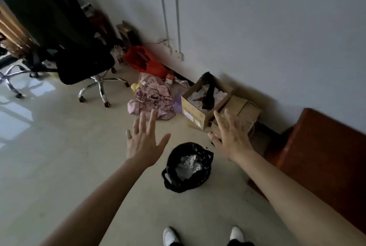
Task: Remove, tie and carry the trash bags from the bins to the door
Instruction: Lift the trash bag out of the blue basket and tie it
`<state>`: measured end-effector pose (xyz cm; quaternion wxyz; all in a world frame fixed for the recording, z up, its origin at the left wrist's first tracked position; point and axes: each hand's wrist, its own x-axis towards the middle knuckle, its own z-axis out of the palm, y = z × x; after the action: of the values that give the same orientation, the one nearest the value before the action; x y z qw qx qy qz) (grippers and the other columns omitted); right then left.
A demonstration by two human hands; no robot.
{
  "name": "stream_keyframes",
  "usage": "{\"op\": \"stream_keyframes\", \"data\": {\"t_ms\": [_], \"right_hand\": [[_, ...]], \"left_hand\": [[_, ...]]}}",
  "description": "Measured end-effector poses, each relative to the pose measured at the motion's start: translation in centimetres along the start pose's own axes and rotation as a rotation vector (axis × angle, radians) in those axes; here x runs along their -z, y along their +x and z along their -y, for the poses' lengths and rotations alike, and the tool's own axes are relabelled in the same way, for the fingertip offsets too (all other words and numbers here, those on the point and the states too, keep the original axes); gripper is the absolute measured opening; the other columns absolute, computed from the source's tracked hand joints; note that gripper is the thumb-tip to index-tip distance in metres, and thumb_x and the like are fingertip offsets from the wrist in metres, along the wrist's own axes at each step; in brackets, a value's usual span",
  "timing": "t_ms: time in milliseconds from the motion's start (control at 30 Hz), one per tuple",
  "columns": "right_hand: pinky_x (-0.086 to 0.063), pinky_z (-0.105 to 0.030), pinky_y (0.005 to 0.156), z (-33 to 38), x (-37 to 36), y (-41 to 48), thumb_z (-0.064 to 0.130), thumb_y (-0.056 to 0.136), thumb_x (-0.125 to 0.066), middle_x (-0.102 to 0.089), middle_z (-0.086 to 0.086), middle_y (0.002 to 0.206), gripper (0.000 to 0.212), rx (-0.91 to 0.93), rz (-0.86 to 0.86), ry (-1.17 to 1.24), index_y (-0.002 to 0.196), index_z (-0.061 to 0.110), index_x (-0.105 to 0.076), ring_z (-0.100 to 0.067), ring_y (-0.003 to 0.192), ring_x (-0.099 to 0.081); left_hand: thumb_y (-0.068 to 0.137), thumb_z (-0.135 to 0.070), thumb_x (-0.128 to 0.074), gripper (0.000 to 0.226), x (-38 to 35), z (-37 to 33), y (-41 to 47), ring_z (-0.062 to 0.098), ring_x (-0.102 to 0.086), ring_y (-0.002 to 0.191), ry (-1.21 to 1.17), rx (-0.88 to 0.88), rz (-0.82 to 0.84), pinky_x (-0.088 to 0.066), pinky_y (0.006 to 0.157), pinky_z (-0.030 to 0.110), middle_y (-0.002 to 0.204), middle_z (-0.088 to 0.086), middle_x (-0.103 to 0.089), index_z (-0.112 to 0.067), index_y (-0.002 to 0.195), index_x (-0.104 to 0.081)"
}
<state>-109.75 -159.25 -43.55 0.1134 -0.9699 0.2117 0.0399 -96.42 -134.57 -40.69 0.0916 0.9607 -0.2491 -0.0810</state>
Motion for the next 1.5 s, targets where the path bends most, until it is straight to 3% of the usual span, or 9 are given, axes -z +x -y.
{"op": "stream_keyframes", "data": {"t_ms": [300, 533, 767, 900, 967, 1033, 1233, 1367, 1500], "right_hand": [[-0.018, -0.048, 0.120, -4.6, -29.5, 1.5, 0.061, 0.098, -0.028, -0.003, -0.016, 0.165, 0.076, -0.228, 0.355, 0.095, 0.156, 0.031, 0.012, -0.034, 0.151, -0.009], [-0.021, -0.045, 0.118, -8.4, -47.9, 1.9, 0.056, 0.097, -0.045, -0.006, -0.010, 0.165, 0.082, -0.464, 0.438, 0.434, 0.157, 0.031, 0.005, -0.029, 0.151, -0.011], [-0.022, -0.036, 0.117, -11.7, -57.3, 7.2, 0.069, 0.083, -0.060, -0.009, -0.006, 0.166, 0.113, -0.882, 0.232, 0.991, 0.155, 0.026, 0.016, -0.022, 0.150, -0.020], [-0.034, -0.048, 0.115, -12.7, -59.2, 9.3, 0.063, 0.055, -0.087, -0.036, -0.004, 0.157, 0.144, -0.939, 0.423, 1.197, 0.156, 0.027, 0.011, -0.022, 0.138, -0.044], [-0.052, -0.045, 0.099, -12.5, -60.3, 8.8, 0.045, 0.068, -0.088, -0.065, -0.002, 0.129, 0.090, -0.915, 0.473, 1.203, 0.142, 0.020, -0.044, -0.020, 0.112, -0.065], [-0.057, -0.037, 0.081, -11.9, -61.6, 7.6, 0.028, 0.086, -0.076, -0.072, -0.001, 0.110, 0.030, -0.888, 0.494, 1.137, 0.114, 0.020, -0.065, -0.018, 0.094, -0.069], [-0.058, -0.044, 0.088, -8.9, -63.5, 4.6, 0.038, 0.076, -0.075, -0.065, 0.004, 0.114, 0.064, -0.942, 0.313, 1.019, 0.129, 0.024, -0.044, -0.022, 0.101, -0.066], [-0.048, -0.030, 0.084, -7.6, -62.5, 3.4, 0.022, 0.082, -0.078, -0.054, -0.002, 0.113, 0.062, -0.724, 0.166, 0.893, 0.116, 0.015, -0.026, -0.020, 0.099, -0.058], [-0.054, -0.033, 0.082, -6.4, -60.9, 2.7, 0.034, 0.081, -0.080, -0.053, 0.007, 0.113, 0.066, -0.717, 0.283, 0.986, 0.115, 0.018, -0.026, -0.016, 0.102, -0.059]], "left_hand": [[0.095, -0.064, -0.040, 0.083, -29.3, 5.9, 2.0, 0.030, -0.015, 0.151, -0.351, 0.366, 0.384, -0.024, 0.117, 0.048, 0.165, 0.008, -0.010, -0.027, 0.158, -0.001], [0.103, -0.044, -0.042, 0.066, -50.7, 8.6, 1.0, 0.031, -0.028, 0.146, -0.631, 0.678, 0.364, -0.028, 0.115, 0.043, 0.159, 0.013, -0.030, -0.014, 0.156, -0.019], [0.099, -0.057, -0.034, 0.061, -62.9, 12.6, 1.6, 0.030, -0.042, 0.134, -1.146, 1.499, 0.234, -0.043, 0.102, 0.049, 0.151, 0.004, -0.038, -0.019, 0.147, -0.038], [0.096, -0.062, -0.041, 0.067, -63.7, 13.8, 2.3, 0.023, -0.063, 0.117, -1.648, 1.326, 0.358, -0.047, 0.103, 0.047, 0.129, 0.006, -0.064, -0.019, 0.147, -0.040], [0.093, -0.058, -0.052, 0.053, -63.1, 14.4, 2.9, 0.020, -0.066, 0.114, -1.613, 1.215, 0.290, -0.053, 0.095, 0.043, 0.122, -0.002, -0.071, -0.025, 0.133, -0.059], [0.091, -0.050, -0.062, 0.039, -62.3, 14.8, 3.4, 0.018, -0.072, 0.101, -1.440, 1.187, 0.104, -0.059, 0.083, 0.038, 0.110, -0.001, -0.075, -0.020, 0.116, -0.069], [0.100, -0.036, -0.052, 0.032, -59.5, 12.7, 4.3, 0.014, -0.067, 0.091, -0.713, 0.547, -0.104, -0.057, 0.083, 0.035, 0.100, -0.003, -0.073, -0.017, 0.118, -0.069], [0.101, -0.032, -0.049, 0.034, -57.1, 10.1, 5.0, 0.019, -0.067, 0.090, -0.589, 0.086, -0.196, -0.055, 0.079, 0.037, 0.101, 0.004, -0.072, -0.014, 0.120, -0.069], [0.101, -0.026, -0.053, 0.030, -54.5, 7.0, 5.0, 0.024, -0.065, 0.076, -0.576, -0.199, -0.187, -0.054, 0.066, 0.042, 0.088, 0.010, -0.066, -0.008, 0.117, -0.071]]}}
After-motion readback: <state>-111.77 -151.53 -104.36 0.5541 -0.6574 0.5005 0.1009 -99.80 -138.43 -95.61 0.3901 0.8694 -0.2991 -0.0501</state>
